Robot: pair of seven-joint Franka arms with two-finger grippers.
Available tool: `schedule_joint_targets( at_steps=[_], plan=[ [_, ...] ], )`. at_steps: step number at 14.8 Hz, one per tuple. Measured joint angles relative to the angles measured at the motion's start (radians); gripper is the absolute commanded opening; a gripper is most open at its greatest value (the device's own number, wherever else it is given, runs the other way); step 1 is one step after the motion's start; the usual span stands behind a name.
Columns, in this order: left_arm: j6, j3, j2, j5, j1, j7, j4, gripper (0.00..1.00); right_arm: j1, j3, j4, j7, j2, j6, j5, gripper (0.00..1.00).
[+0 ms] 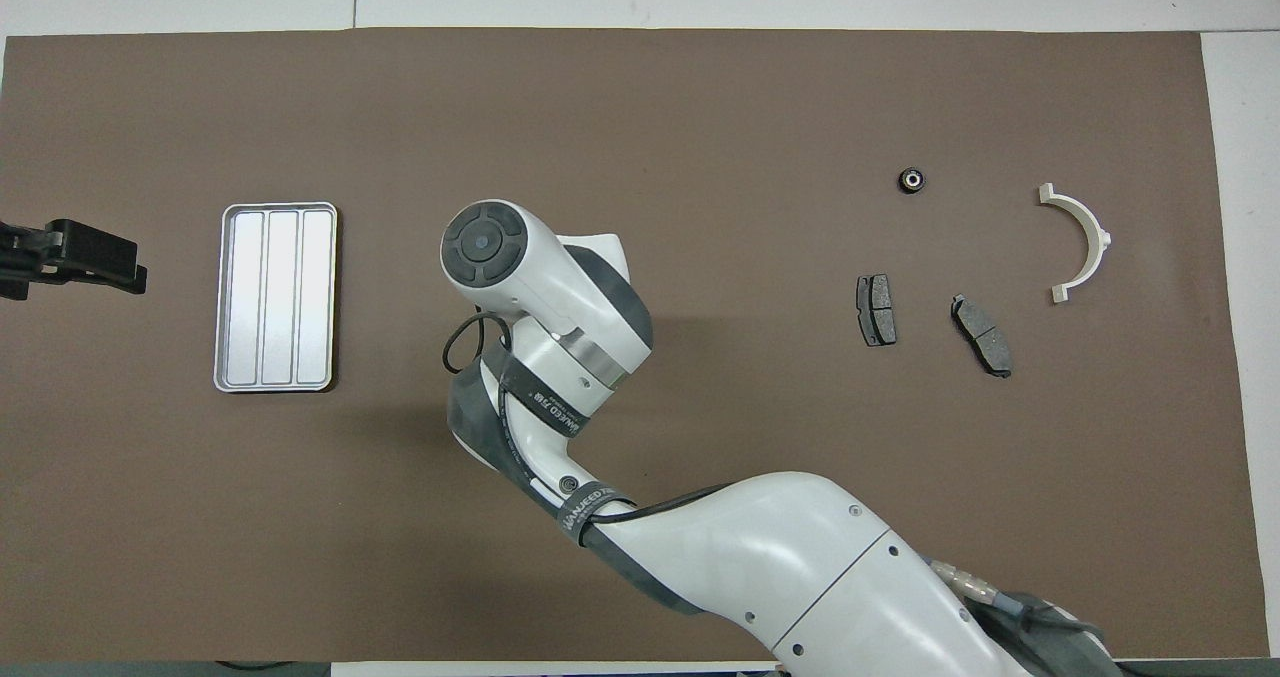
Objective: Pick bearing gear from pile to tray
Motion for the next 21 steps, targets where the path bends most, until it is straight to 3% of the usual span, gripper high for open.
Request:
schedule_joint_targets(
  at_steps=[5, 8, 12, 17, 21],
  plan=[
    [0.047, -0.019, -0.009, -0.006, -0.017, -0.101, -0.038, 1.0, -0.26, 0.0, 0.067, -0.555, -0.195, -0.237, 0.032, 1.0],
    [0.169, -0.049, 0.0, -0.013, -0.152, -0.348, -0.134, 1.0, -0.436, 0.0, 0.04, -0.887, -0.244, -0.261, 0.046, 1.0],
    [0.418, -0.058, 0.139, -0.023, -0.335, -0.607, -0.216, 1.0, -0.579, 0.002, -0.121, -1.009, -0.243, -0.106, 0.05, 1.0],
    [0.637, -0.057, 0.295, -0.03, -0.397, -0.707, -0.302, 1.0, -0.614, -0.001, -0.374, -1.009, -0.241, 0.197, 0.041, 1.0],
    [0.79, -0.057, 0.352, -0.03, -0.444, -0.797, -0.349, 1.0, -0.629, -0.005, -0.436, -1.009, -0.206, 0.315, 0.035, 1.0]
  ],
)
